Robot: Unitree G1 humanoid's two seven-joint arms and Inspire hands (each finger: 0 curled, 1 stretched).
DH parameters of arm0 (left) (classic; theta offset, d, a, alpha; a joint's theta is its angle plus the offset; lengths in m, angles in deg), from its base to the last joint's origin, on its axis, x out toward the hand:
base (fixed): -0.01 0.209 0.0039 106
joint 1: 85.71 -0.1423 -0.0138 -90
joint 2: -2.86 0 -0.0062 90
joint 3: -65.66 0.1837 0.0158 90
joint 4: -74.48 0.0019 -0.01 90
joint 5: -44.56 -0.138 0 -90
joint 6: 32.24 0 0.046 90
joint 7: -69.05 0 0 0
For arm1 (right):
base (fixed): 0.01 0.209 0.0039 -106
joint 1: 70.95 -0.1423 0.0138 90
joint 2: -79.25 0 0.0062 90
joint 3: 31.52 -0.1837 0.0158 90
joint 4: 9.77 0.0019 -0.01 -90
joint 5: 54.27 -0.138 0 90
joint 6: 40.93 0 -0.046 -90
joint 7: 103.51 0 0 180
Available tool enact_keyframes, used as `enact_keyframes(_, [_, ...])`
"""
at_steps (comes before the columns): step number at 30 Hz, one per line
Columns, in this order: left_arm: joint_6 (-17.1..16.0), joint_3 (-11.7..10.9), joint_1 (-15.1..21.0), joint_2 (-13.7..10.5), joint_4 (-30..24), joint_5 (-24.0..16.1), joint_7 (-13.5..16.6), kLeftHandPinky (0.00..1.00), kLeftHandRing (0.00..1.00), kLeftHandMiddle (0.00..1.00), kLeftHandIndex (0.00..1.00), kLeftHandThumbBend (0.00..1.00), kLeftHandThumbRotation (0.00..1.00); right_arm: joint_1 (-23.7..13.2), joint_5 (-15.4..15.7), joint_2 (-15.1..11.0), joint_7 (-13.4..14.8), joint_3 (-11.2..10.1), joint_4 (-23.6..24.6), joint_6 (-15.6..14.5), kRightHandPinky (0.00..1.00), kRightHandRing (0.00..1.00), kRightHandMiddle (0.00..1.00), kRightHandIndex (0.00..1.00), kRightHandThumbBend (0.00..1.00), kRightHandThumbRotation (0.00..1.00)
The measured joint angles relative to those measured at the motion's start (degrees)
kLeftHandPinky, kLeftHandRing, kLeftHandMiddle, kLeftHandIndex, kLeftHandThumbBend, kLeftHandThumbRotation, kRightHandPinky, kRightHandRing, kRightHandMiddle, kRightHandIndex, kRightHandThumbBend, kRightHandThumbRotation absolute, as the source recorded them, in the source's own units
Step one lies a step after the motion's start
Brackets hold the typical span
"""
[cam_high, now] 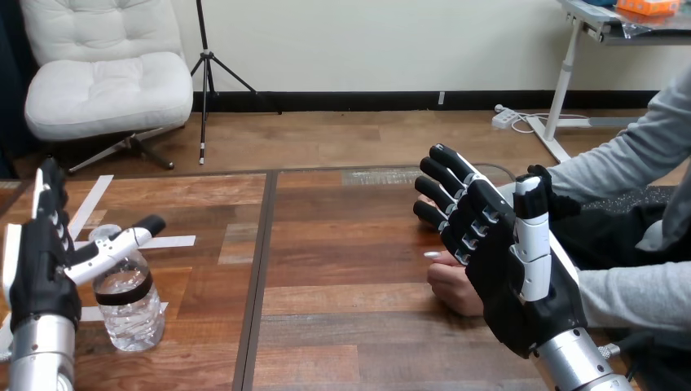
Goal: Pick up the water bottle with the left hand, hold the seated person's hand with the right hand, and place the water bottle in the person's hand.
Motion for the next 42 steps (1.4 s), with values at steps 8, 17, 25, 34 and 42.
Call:
enact_keyframes(8, [0.99, 0.29, 0.0, -0.18, 1.92, -1.12, 0.35, 1.0, 1.0, 1.0, 1.0, 1.0, 0.21, 0.0, 0.0, -0.02, 0.0, 0.0, 0.0, -0.02, 0.94, 0.95, 0.95, 0.92, 0.8, 1.0])
enact_keyframes(17, [1.99, 1.37, 0.01, -0.86, 4.02, -2.02, 0.55, 1.0, 1.0, 1.0, 1.0, 1.0, 0.24, 0.0, 0.0, -0.02, 0.0, 0.0, 0.02, -0.02, 0.94, 0.96, 0.95, 0.92, 0.79, 1.0])
enact_keyframes(25, [2.49, 1.91, 0.07, -1.74, 5.62, -2.35, 0.73, 0.99, 1.0, 1.0, 1.0, 1.0, 0.26, 0.0, -0.01, -0.04, 0.0, -0.01, 0.15, -0.18, 0.94, 0.95, 0.95, 0.92, 0.8, 1.0])
enact_keyframes(34, [2.81, 2.39, 0.16, -2.44, 7.31, -2.97, 1.35, 0.98, 1.0, 1.0, 1.0, 1.0, 0.26, 0.0, -0.01, -0.04, 0.0, -0.01, 0.21, -0.2, 0.94, 0.95, 0.95, 0.92, 0.79, 1.0])
enact_keyframes(42, [2.87, 2.89, 0.48, -2.83, 8.94, -3.63, 1.91, 0.95, 1.0, 1.0, 1.0, 1.0, 0.27, 0.0, -0.01, -0.04, 0.0, -0.01, 0.23, -0.2, 0.94, 0.95, 0.95, 0.92, 0.8, 1.0])
